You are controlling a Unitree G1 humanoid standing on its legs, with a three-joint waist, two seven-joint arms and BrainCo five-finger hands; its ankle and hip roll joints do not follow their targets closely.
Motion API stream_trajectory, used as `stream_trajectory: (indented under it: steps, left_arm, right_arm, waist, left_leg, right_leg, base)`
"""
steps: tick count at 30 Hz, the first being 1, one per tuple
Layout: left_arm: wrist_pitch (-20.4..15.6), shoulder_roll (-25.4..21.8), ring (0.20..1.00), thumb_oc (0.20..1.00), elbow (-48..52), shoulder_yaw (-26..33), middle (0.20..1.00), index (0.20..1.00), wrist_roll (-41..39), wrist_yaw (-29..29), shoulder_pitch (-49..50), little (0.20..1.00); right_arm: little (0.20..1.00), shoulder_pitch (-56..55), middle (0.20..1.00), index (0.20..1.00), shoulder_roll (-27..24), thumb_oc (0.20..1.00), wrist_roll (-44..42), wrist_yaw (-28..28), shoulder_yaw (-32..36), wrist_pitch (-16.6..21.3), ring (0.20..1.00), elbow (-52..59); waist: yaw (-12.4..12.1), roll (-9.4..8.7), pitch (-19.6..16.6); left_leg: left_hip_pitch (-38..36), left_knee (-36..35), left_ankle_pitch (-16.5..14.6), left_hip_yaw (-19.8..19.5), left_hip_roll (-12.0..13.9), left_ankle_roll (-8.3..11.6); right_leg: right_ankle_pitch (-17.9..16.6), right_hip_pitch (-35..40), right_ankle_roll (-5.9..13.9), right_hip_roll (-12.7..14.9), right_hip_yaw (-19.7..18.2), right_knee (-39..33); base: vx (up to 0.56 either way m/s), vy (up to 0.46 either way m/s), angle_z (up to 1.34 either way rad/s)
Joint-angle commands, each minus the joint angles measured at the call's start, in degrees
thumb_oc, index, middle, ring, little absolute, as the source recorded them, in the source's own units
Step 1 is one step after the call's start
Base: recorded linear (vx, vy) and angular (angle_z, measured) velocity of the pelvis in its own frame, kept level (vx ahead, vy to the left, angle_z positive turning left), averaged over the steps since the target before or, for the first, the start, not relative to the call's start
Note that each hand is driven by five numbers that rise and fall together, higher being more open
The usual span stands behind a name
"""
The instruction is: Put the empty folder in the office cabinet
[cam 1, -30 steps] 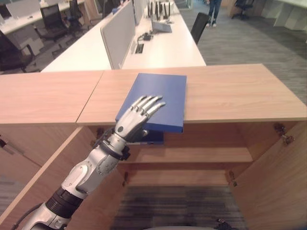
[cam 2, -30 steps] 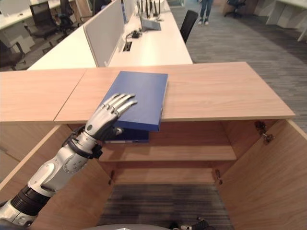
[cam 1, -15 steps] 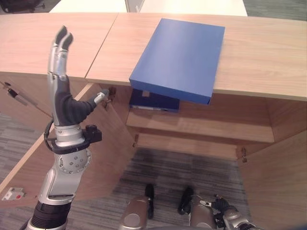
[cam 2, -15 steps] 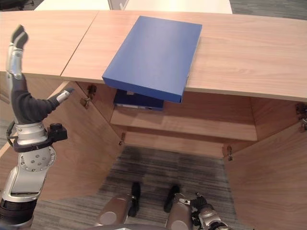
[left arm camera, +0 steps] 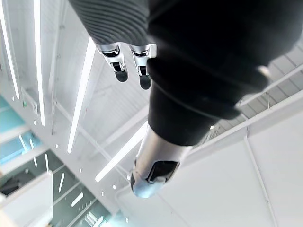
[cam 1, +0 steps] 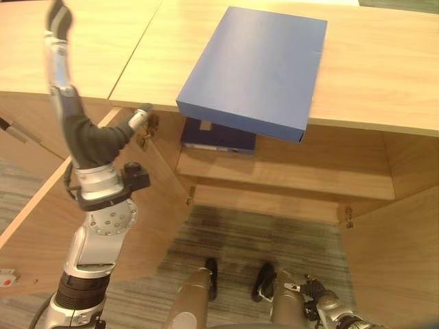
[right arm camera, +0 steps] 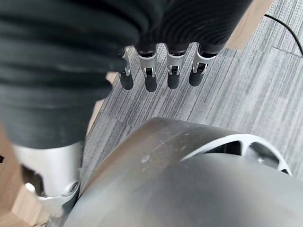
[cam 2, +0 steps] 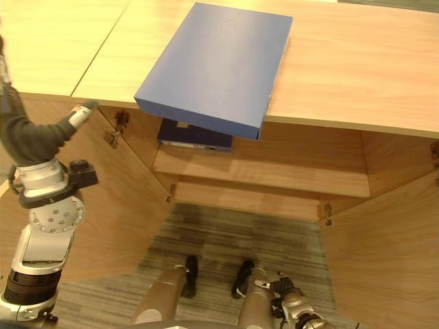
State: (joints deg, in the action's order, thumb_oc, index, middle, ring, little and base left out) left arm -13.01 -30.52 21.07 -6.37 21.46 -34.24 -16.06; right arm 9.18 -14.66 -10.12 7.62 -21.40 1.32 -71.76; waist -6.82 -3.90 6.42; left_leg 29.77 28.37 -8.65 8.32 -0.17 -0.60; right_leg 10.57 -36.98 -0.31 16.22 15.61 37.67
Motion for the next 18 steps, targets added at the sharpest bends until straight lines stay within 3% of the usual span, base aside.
stream_trajectory:
  steps: [1,8,18]
  left_arm:
    - [0.5,-2.9,1.0,1.0,-1.9,-4.0,1.0,1.0,4.7,2.1,-4.0,1.0]
    - [2.0,-4.1,1.0,1.0,-12.5,-15.1,1.0,1.0,10.0,7.2,-14.5,1.0]
    - [3.2,-6.2,1.0,1.0,-17.3,-21.9,1.0,1.0,18.9,9.7,-20.9,1.0]
  right_arm:
    - [1.0,-1.1,1.0,1.0,3.9,1.0,-0.2,0.6,-2.9,0.4,1.0,0.2]
    - [1.0,0.0,1.0,1.0,2.2,1.0,2.8,1.5,-2.7,0.2,1.0,0.2]
    - [1.0,0.2,1.0,1.0,1.3,1.0,5.0,1.8,-1.6,0.2,1.0,-1.6]
  waist:
    - [2.0,0.41,-1.8]
    - [5.9,1.72,-3.8]
    - [7.4,2.64,-6.0]
  left_leg:
    - [3.9,2.1,-5.1,0.0,-1.6,-4.31]
    - [4.1,0.9,-4.9,-0.4,-0.8,-4.28]
    - [4.9,1.1,-5.0,-0.3,0.0,-4.39]
  right_leg:
    - [0.0,2.2,2.76,0.1,-2.6,-3.2]
    - [-0.3,1.8,2.73,-0.3,-2.6,-4.5]
    - [-0.6,0.4,2.95,-0.7,-3.7,-4.5]
  base:
    - [0.02,0.027,-0.16]
    - [0.03,0.031,-0.14]
    - [0.02,0.032,-0.06]
